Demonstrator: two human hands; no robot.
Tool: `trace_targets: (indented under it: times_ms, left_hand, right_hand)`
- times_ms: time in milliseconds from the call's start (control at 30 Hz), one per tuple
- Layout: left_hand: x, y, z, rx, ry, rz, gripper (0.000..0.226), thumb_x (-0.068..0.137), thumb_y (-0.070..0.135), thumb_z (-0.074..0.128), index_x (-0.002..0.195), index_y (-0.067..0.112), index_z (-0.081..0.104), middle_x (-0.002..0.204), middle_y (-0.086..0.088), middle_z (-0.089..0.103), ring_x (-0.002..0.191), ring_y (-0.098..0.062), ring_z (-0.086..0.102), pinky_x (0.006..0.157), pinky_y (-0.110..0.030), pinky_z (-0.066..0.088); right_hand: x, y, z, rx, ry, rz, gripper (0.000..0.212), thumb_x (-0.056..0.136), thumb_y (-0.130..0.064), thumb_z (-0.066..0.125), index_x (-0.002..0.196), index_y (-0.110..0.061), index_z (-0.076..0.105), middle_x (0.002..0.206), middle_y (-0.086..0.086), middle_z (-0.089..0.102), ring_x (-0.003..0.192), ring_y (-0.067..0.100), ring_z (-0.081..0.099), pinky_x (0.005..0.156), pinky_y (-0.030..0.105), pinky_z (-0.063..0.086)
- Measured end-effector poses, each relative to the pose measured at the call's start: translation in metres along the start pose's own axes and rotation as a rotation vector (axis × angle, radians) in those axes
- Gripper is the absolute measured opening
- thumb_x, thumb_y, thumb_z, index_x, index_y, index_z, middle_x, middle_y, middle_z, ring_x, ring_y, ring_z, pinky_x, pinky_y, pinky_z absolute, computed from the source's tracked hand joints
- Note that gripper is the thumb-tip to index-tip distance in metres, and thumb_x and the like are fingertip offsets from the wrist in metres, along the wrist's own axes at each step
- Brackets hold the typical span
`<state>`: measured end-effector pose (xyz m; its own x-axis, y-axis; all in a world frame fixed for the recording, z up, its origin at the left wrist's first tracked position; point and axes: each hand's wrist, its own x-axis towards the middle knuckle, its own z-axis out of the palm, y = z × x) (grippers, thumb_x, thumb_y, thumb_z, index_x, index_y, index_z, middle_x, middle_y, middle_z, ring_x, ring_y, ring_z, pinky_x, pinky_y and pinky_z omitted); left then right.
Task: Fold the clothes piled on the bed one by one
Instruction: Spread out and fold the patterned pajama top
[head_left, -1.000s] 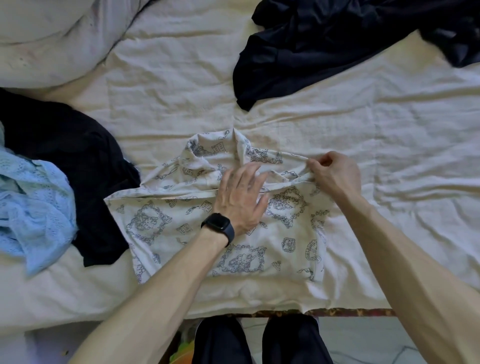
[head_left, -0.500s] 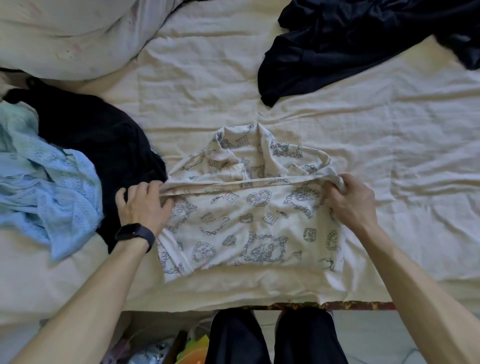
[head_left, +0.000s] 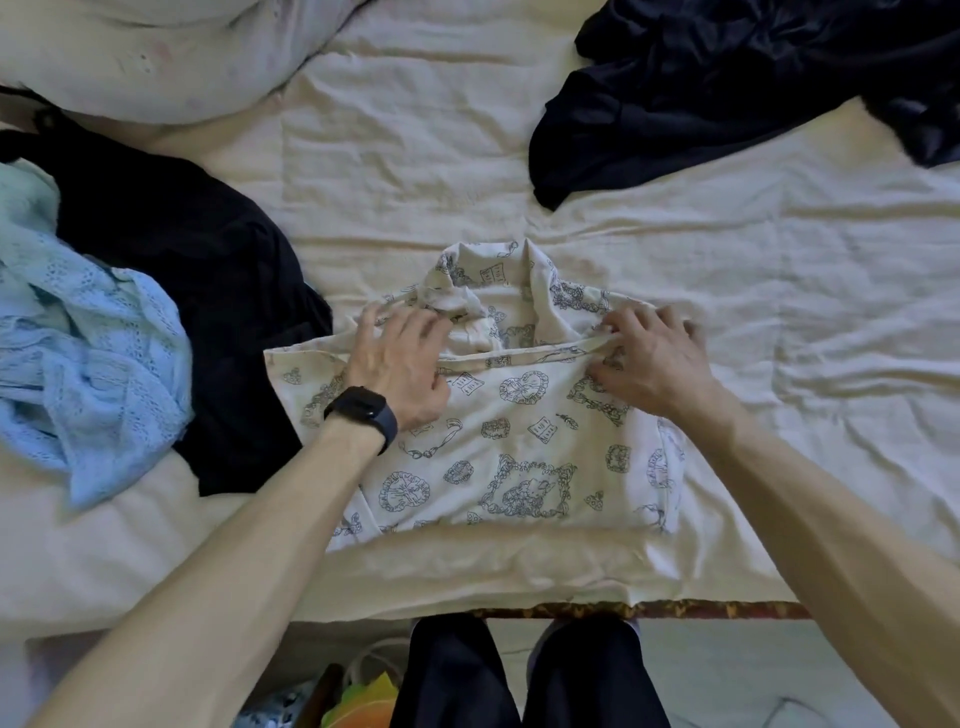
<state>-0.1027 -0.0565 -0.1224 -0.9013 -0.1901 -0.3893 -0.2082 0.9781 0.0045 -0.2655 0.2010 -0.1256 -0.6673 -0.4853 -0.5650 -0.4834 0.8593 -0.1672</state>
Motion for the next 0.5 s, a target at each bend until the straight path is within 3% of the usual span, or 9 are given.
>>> trace_targets:
  times_ms: [100, 167, 267, 400, 500]
  left_hand:
    - [0.017, 0.016, 0.006, -0.020, -0.039, 0.001, 0.057, 0.086, 0.053, 0.057, 0.135, 0.025, 0.047, 0.127, 0.000, 0.060, 0.124, -0.021, 0.051, 0.113, -0.048, 0.022]
    - [0.022, 0.017, 0.007, -0.058, -0.042, -0.052, 0.050, 0.090, 0.057, 0.056, 0.129, 0.025, 0.052, 0.124, 0.001, 0.062, 0.123, -0.021, 0.053, 0.113, -0.044, 0.023]
    - [0.017, 0.013, 0.005, -0.086, 0.003, 0.017, 0.033, 0.095, 0.047, 0.057, 0.119, 0.025, 0.061, 0.114, 0.000, 0.064, 0.112, -0.023, 0.058, 0.105, -0.042, 0.031]
    - [0.007, 0.004, -0.001, -0.143, 0.226, 0.213, 0.014, 0.088, 0.016, 0.074, 0.102, 0.014, 0.072, 0.084, -0.008, 0.066, 0.071, -0.027, 0.063, 0.079, -0.040, 0.048]
    - [0.015, 0.002, -0.009, -0.160, 0.308, 0.213, 0.016, 0.089, 0.015, 0.076, 0.105, 0.014, 0.075, 0.077, -0.007, 0.068, 0.059, -0.025, 0.062, 0.068, -0.035, 0.049]
  right_hand:
    - [0.006, 0.001, 0.004, 0.034, -0.032, -0.005, 0.042, 0.092, -0.041, 0.060, 0.129, -0.021, 0.056, 0.132, 0.004, 0.063, 0.131, 0.027, 0.048, 0.099, 0.045, 0.030]
    - [0.005, 0.003, 0.002, 0.068, -0.012, -0.023, 0.029, 0.093, -0.039, 0.061, 0.115, -0.020, 0.063, 0.114, 0.006, 0.068, 0.118, 0.029, 0.056, 0.094, 0.043, 0.029]
    - [-0.003, 0.006, -0.002, 0.032, 0.110, -0.078, 0.015, 0.092, -0.035, 0.062, 0.100, -0.026, 0.071, 0.099, 0.001, 0.067, 0.108, 0.029, 0.058, 0.099, 0.043, 0.022]
    - [-0.013, 0.011, -0.007, 0.106, 0.220, -0.195, 0.021, 0.089, -0.017, 0.066, 0.108, -0.024, 0.071, 0.104, -0.001, 0.068, 0.101, 0.027, 0.063, 0.101, 0.044, 0.025]
    - [-0.007, 0.012, -0.011, 0.142, 0.296, -0.231, 0.028, 0.090, -0.019, 0.053, 0.112, -0.019, 0.069, 0.099, 0.003, 0.070, 0.092, 0.031, 0.066, 0.093, 0.042, 0.029]
